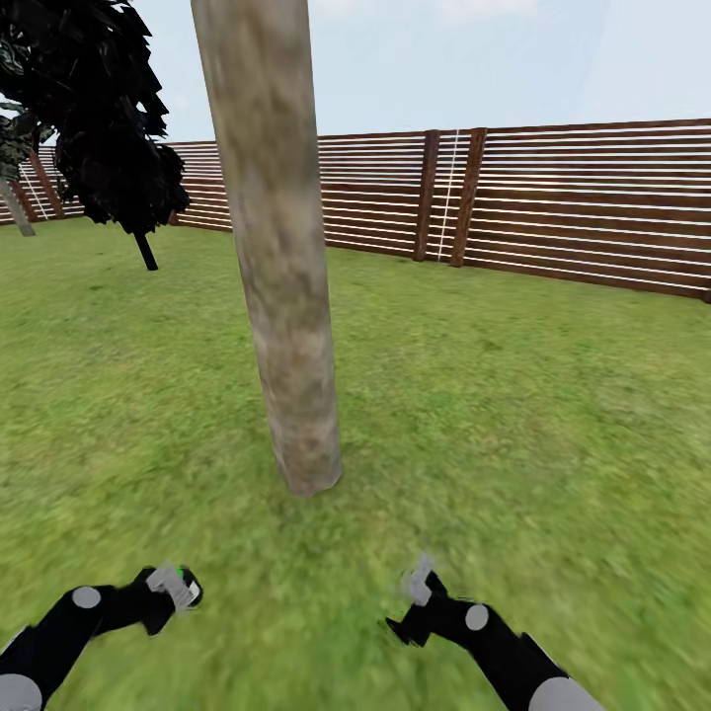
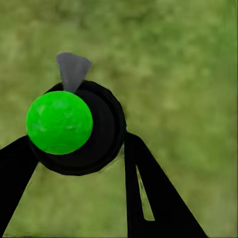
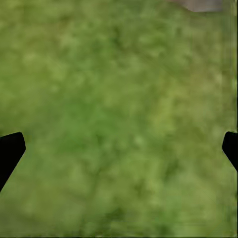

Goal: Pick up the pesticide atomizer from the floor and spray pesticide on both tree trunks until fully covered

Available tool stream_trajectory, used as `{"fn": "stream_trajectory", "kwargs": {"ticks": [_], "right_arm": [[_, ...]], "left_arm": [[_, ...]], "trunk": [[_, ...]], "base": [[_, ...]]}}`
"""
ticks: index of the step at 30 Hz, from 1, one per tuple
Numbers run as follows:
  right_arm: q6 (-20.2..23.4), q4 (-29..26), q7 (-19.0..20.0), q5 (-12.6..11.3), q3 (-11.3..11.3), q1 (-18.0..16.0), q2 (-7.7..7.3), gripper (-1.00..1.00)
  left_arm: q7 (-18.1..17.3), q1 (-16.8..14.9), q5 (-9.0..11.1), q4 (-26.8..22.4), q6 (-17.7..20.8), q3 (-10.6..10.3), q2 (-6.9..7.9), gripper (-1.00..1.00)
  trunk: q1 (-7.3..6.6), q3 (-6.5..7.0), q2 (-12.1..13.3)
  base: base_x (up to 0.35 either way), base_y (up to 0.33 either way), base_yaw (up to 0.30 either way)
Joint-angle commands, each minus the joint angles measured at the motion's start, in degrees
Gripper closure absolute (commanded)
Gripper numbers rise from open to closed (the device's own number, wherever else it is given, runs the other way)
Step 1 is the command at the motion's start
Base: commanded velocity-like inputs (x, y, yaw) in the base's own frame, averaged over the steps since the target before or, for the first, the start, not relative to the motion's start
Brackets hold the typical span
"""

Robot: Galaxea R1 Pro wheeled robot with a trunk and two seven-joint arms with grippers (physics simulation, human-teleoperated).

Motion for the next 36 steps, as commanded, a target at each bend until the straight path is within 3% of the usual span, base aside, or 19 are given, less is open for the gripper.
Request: {"fn": "stream_trajectory", "kwargs": {"ticks": [1,2,3,4,6,8,12,15,16,18,22,26,29,36], "right_arm": [[-0.3,2.5,-4.5,0.5,-2.6,0.0,-0.04,-1.00],[-0.5,6.3,-10.8,0.5,-6.6,0.0,-0.05,-1.00],[-1.1,10.5,-18.4,0.4,-12.4,0.0,-0.08,-1.00],[-1.5,13.9,-26.7,0.4,-19.7,0.0,-0.11,-1.00],[-1.7,15.3,-36.0,0.4,-25.9,0.1,-0.18,-1.00],[-2.2,15.6,-42.0,0.4,-28.1,0.1,-0.22,-1.00],[-5.8,15.8,-47.8,0.4,-30.1,0.1,-0.27,-1.00],[-8.0,15.7,-48.9,0.4,-36.0,0.2,-0.66,-1.00],[-8.3,15.7,-49.0,0.4,-37.8,0.2,-1.50,-1.00],[-8.6,15.8,-48.6,0.5,-39.2,0.2,-2.31,-1.00],[-8.7,15.8,-46.1,0.7,-39.6,0.2,-2.54,-1.00],[-8.7,15.7,-37.6,0.9,-39.6,0.2,-2.68,-1.00],[-8.7,15.7,-33.0,1.0,-39.6,0.2,-2.92,-1.00],[-8.7,15.8,-31.1,1.0,-39.6,0.2,-2.99,-1.00]], "left_arm": [[1.1,-0.1,-0.6,0.2,-0.3,2.0,-0.64,1.00],[3.4,-0.1,-0.6,0.8,1.0,4.3,-1.73,1.00],[6.8,-0.2,-0.5,1.5,4.8,6.7,-3.37,1.00],[9.9,-0.5,-0.4,2.0,10.9,8.0,-5.75,1.00],[11.1,-0.8,-0.4,2.1,17.0,8.5,-9.09,1.00],[11.7,-1.6,-0.5,2.0,21.9,8.6,-11.39,1.00],[12.2,-4.9,-0.6,2.0,31.4,8.6,-12.49,1.00],[12.5,-7.9,-0.7,2.1,36.2,8.6,-12.63,1.00],[12.7,-8.5,-0.7,2.0,36.8,8.6,-12.69,1.00],[12.7,-8.7,-0.6,1.6,37.3,8.7,-12.80,1.00],[12.8,-8.9,-0.6,1.5,37.5,8.6,-13.91,1.00],[12.8,-9.9,-0.6,1.2,39.0,8.7,-15.32,1.00],[12.6,-10.1,-0.5,0.5,40.4,8.7,-15.49,1.00],[12.7,-10.2,-0.5,-0.8,40.9,8.7,-15.57,1.00]], "trunk": [[-0.01,-0.05,0.0],[-0.01,-0.05,0.0],[-0.01,-0.05,0.0],[-0.01,-0.05,0.0],[-0.01,-0.05,0.0],[-0.01,-0.05,0.0],[-0.01,-0.05,0.0],[-0.01,-0.05,0.0],[-0.01,-0.05,0.0],[-0.01,-0.05,0.0],[-0.01,-0.05,0.0],[-0.01,-0.05,0.0],[-0.01,-0.05,0.0],[-0.01,-0.05,0.0]], "base": [[0.000,0.000,0.000],[0.000,0.000,0.000],[0.000,0.000,0.000],[0.000,0.000,0.000],[0.000,0.000,0.000],[0.000,0.000,0.000],[0.000,0.000,0.000],[0.000,0.000,0.000],[0.000,0.000,0.000],[0.000,0.000,0.000],[0.000,0.000,0.000],[0.000,0.000,0.000],[0.000,0.000,0.000],[0.217,-0.094,0.000]]}}
